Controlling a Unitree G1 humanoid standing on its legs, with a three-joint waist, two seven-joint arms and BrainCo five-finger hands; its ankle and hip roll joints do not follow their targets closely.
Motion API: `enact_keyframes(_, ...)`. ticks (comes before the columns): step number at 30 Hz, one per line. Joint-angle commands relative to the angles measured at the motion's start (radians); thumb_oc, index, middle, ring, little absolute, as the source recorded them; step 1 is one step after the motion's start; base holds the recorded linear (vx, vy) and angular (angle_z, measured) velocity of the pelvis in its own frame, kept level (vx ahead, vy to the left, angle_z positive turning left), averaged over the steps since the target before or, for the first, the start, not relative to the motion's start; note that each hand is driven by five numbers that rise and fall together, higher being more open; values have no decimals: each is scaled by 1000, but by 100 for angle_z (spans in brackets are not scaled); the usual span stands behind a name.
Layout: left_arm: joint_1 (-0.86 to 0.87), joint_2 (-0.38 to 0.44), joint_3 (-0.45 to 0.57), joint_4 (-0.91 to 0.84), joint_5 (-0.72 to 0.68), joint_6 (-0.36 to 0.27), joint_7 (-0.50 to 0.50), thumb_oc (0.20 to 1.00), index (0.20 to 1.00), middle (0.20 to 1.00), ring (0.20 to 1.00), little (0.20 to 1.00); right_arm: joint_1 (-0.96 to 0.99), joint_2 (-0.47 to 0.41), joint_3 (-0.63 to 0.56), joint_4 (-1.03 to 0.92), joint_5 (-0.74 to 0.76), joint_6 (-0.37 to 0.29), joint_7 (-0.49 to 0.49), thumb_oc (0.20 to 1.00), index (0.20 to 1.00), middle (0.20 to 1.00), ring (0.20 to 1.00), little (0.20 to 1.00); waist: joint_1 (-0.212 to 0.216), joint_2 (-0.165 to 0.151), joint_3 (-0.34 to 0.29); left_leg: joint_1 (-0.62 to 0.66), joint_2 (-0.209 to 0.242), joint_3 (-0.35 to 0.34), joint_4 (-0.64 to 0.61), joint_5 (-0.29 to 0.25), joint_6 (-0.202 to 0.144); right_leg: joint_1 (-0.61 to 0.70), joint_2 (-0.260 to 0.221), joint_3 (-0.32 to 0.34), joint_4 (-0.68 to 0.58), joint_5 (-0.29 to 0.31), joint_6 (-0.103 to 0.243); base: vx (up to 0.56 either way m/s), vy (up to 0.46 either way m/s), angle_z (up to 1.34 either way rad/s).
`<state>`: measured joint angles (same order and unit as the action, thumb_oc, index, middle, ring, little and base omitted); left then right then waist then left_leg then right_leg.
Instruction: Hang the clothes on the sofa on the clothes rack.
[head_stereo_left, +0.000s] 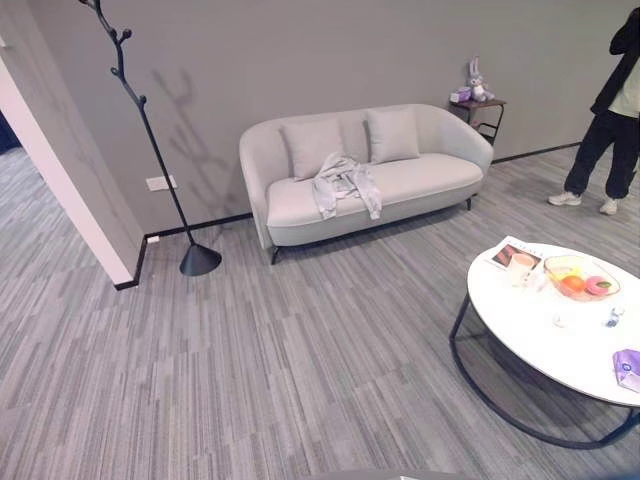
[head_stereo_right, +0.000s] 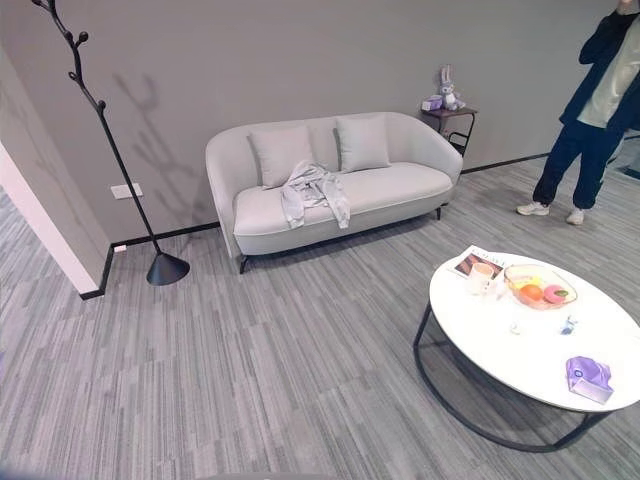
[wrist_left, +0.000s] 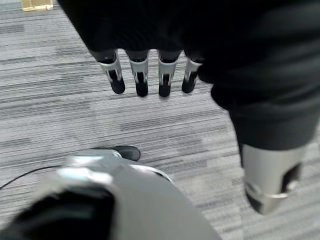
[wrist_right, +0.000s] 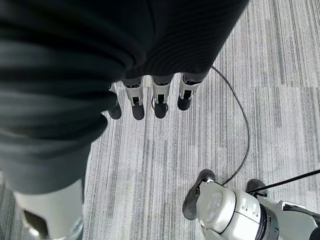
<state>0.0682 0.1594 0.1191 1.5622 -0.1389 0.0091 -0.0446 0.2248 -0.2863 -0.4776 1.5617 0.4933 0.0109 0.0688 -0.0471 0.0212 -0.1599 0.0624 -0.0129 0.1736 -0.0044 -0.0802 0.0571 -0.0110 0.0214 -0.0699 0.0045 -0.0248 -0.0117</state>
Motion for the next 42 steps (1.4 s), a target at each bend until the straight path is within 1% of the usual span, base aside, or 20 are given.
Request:
enact_keyframes(1, -62, -7, 3, 41, -21, -7, -5, 1000, 1000, 1000, 1000, 1000, -69, 50, -29, 112, 15, -13, -8, 1000, 1000, 1000, 1000, 1000, -5, -17, -13, 17, 84, -103, -83, 67, -127, 37, -65, 57, -92, 105, 79, 0, 0, 0)
enact_keyframes(2, -68, -6, -10, 36, -13, -10, 0, 1000, 1000, 1000, 1000, 1000, -74, 57, -17, 110, 8, -13, -7, 1000, 1000, 1000, 1000, 1000, -3, -18, -10, 16, 83, -105, -83, 67, -127, 36, -64, 57, -92, 106, 78, 0, 0, 0)
enact_keyframes(4, -106, -14, -72, -2, 4, -16, 7, 1000, 1000, 1000, 1000, 1000, -108, 87, 63, 85, -25, -17, -6, 1000, 1000, 1000, 1000, 1000, 2, -22, 4, 13, 81, -109, -83, 68, -126, 33, -61, 62, -92, 109, 73, -10, -3, -2)
enact_keyframes(7, -115, -20, -98, -18, 16, -17, 8, 1000, 1000, 1000, 1000, 1000, -122, 94, 94, 76, -38, -16, -6, 1000, 1000, 1000, 1000, 1000, 4, -22, 10, 14, 81, -110, -83, 69, -125, 33, -60, 64, -90, 109, 70, -18, -14, -5)
enact_keyframes(8, -119, -26, -136, -26, 44, -17, 13, 1000, 1000, 1000, 1000, 1000, -136, 102, 124, 69, -51, -15, -7, 1000, 1000, 1000, 1000, 1000, 6, -22, 15, 16, 81, -112, -83, 70, -123, 34, -58, 64, -87, 107, 68, 0, 0, 0)
enact_keyframes(15, -118, -26, -157, -55, 75, -16, 32, 1000, 1000, 1000, 1000, 1000, -181, 122, 193, 61, -104, -10, -7, 1000, 1000, 1000, 1000, 1000, 18, -9, 26, 8, 82, -119, -83, 75, -118, 29, -58, 57, -83, 103, 63, -6, -33, 2)
enact_keyframes(20, -130, -39, -181, -65, 90, -21, 36, 1000, 1000, 1000, 1000, 1000, -193, 117, 190, 62, -105, -8, -14, 1000, 1000, 1000, 1000, 1000, 11, 5, 34, 13, 90, -116, -83, 80, -116, 27, -55, 59, -80, 100, 60, -7, -54, -1)
enact_keyframes(26, -138, -47, -212, -69, 111, -26, 36, 1000, 1000, 1000, 1000, 1000, -192, 124, 182, 60, -102, -14, -22, 1000, 1000, 1000, 1000, 1000, 9, 1, 40, 13, 100, -109, -83, 83, -119, 21, -55, 53, -85, 99, 57, -14, -70, -1)
enact_keyframes(30, -137, -48, -227, -68, 120, -31, 34, 1000, 1000, 1000, 1000, 1000, -185, 122, 173, 65, -102, -15, -24, 1000, 1000, 1000, 1000, 1000, 15, -2, 45, 23, 114, -102, -83, 95, -120, 26, -52, 44, -87, 98, 57, -1, -70, -3)
enact_keyframes(37, -134, -51, -229, -71, 125, -33, 33, 1000, 1000, 1000, 1000, 1000, -182, 109, 181, 69, -112, -18, -25, 1000, 1000, 1000, 1000, 1000, 18, -4, 48, 47, 136, -88, -75, 106, -122, 39, -48, 30, -86, 103, 63, 37, -46, -1)
enact_keyframes(38, -128, -55, -224, -70, 123, -33, 31, 1000, 1000, 1000, 1000, 1000, -182, 109, 186, 68, -114, -21, -24, 1000, 1000, 1000, 1000, 1000, 17, -2, 48, 48, 142, -88, -56, 109, -120, 41, -44, 30, -87, 102, 63, 28, -53, 0)
enact_keyframes(40, -128, -61, -213, -70, 111, -35, 28, 1000, 1000, 1000, 1000, 1000, -177, 96, 184, 70, -110, -26, -27, 1000, 1000, 1000, 1000, 1000, 14, -10, 74, 0, 154, -94, 73, 104, -117, 45, -48, 31, -83, 103, 60, -57, -106, 0)
enact_keyframes(41, -135, -65, -199, -74, 87, -39, 20, 1000, 1000, 1000, 1000, 1000, -168, 69, 174, 70, -89, -25, -32, 1000, 1000, 1000, 1000, 1000, 14, -45, 116, -99, 180, -88, 274, 92, -109, 51, -80, 29, -66, 119, 55, -110, -168, -3)
enact_keyframes(42, -139, -63, -187, -76, 72, -40, 19, 1000, 1000, 1000, 1000, 1000, -170, 54, 170, 71, -80, -26, -36, 1000, 1000, 1000, 1000, 1000, 15, -54, 140, -164, 190, -105, 397, 75, -103, 57, -91, 23, -59, 126, 50, -37, -229, 4)
